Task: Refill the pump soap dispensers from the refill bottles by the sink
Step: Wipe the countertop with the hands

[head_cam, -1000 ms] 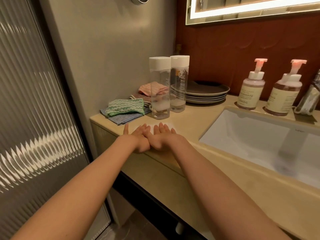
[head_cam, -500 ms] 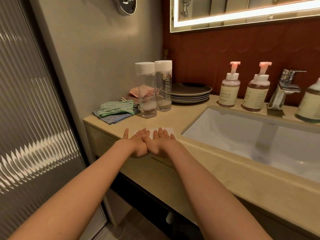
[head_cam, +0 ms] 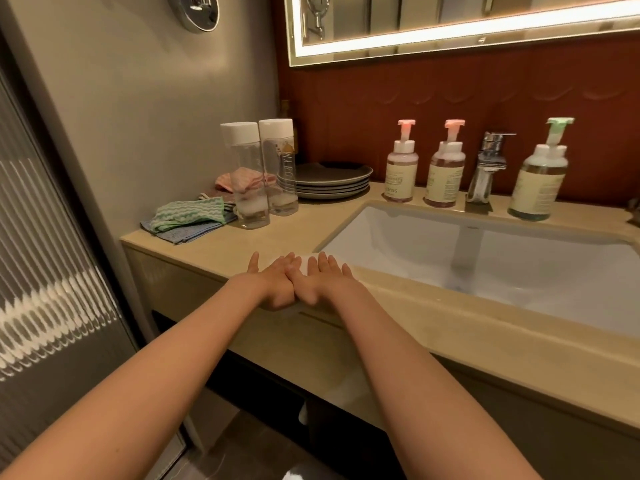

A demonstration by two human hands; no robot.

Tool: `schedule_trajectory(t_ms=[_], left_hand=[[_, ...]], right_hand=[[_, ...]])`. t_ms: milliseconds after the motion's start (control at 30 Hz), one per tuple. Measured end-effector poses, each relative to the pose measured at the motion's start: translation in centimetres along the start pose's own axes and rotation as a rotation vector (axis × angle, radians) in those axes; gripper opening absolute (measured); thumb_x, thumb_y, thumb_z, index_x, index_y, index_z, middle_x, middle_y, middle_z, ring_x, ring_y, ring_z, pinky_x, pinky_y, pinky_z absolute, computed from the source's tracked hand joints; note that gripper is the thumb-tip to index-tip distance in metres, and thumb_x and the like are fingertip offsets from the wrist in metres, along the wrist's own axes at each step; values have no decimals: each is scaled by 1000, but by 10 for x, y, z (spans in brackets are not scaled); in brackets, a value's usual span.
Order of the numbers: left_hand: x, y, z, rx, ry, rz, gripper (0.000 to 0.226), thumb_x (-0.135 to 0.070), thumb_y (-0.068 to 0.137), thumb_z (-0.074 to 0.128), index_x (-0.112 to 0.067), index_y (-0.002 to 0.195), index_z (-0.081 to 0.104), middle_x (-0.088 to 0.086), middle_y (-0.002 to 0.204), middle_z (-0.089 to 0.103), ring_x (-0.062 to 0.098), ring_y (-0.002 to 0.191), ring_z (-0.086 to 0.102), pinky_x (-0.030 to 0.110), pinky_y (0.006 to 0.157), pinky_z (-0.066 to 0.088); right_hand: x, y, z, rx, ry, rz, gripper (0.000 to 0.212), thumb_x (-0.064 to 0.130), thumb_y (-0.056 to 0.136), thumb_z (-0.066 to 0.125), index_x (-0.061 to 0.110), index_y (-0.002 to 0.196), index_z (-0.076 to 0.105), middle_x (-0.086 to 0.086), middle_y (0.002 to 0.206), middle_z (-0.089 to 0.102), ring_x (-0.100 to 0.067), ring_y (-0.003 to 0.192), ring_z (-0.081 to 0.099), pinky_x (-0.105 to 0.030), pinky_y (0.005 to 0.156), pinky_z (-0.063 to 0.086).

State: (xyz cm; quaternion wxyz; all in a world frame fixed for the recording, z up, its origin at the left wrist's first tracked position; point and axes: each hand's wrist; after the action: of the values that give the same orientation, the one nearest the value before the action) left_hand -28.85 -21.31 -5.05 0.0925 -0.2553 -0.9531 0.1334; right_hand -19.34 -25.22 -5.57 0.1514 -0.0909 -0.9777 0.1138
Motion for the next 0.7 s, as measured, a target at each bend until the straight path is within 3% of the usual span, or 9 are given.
schedule_trajectory(t_ms=[700], left_hand=[[-115, -20, -2, -58, 40, 226, 65, -44, 99, 21, -17, 148, -12, 0, 157, -13, 12, 143, -14, 48, 109, -20]], right_hand=[[-100, -81, -5, -75, 28, 187, 69, 55, 97, 2, 14, 152, -4, -6, 158, -13, -19, 145, -13, -40, 117, -7]])
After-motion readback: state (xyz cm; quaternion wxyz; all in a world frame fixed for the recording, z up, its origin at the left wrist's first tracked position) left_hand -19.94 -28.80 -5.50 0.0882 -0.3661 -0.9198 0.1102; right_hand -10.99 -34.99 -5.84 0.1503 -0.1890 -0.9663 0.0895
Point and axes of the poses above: each hand's wrist, its own y-axis towards the middle knuckle, its own z-axis out of the palm, x = y × z
